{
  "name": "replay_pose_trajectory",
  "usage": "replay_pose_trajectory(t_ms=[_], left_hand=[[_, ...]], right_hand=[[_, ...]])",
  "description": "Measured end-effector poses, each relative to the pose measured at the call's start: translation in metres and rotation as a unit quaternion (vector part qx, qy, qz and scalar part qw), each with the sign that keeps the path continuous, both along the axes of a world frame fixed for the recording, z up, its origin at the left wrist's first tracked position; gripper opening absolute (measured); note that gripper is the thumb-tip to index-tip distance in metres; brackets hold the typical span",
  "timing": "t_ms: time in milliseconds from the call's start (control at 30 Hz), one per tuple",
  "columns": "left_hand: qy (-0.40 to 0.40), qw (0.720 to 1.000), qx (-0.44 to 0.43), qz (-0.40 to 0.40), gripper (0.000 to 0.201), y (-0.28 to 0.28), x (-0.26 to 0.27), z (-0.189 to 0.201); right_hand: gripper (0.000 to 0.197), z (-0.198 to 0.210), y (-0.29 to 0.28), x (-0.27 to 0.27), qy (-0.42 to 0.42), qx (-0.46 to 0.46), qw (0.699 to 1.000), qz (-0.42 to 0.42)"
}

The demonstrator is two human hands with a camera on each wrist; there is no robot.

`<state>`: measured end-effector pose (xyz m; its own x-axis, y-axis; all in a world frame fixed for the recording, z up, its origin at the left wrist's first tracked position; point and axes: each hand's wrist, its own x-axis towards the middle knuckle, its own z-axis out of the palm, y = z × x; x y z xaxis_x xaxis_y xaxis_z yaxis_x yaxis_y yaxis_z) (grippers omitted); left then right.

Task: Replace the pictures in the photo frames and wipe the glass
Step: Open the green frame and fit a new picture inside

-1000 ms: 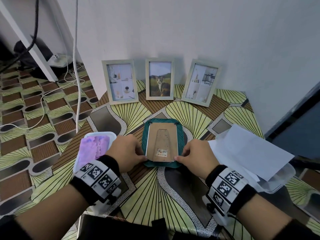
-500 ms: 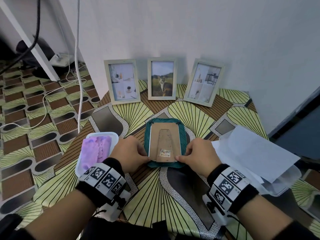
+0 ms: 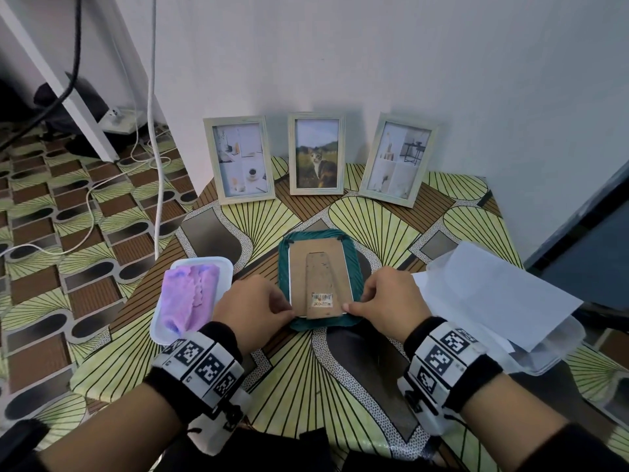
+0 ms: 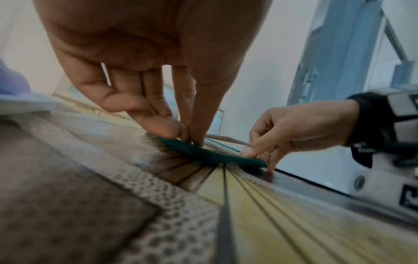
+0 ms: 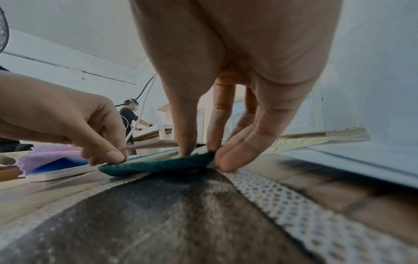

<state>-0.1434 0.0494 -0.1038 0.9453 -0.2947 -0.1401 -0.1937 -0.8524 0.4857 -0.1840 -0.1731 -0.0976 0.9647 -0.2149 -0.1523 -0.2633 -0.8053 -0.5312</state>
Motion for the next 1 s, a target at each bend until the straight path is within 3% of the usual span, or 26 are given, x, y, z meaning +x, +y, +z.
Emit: replay_pose_trajectory(t_ms=[100,200,500,800,1000], left_hand=[[-0.061,0.996,0.067,-0.009,0.016,0.002,-0.004,0.006],[-0.071,0.993,0.095,-0.013,0.019,0.0,-0.005,0.012],[-0.039,0.996,0.082,-0.025,0.018,-0.003,-0.005,0.009],[-0.053,0.994,0.085,-0.051,0.012,-0.01,-0.005,0.008],[-0.045,0.995,0.066,-0.067,0.011,-0.009,-0.002,0.009]], right_hand=[[0.036,-0.001,0.0,-0.002,-0.014,-0.004,1.0,-0.003],[0.036,-0.001,0.002,-0.003,-0.021,-0.017,1.0,0.0],[0.036,0.002,0.005,-0.005,-0.016,-0.053,0.998,-0.017],[0.024,-0.002,0.014,-0.008,-0.009,-0.014,0.998,-0.061],[0.016,-0.001,0.02,-0.008,-0.014,-0.041,0.998,-0.054]])
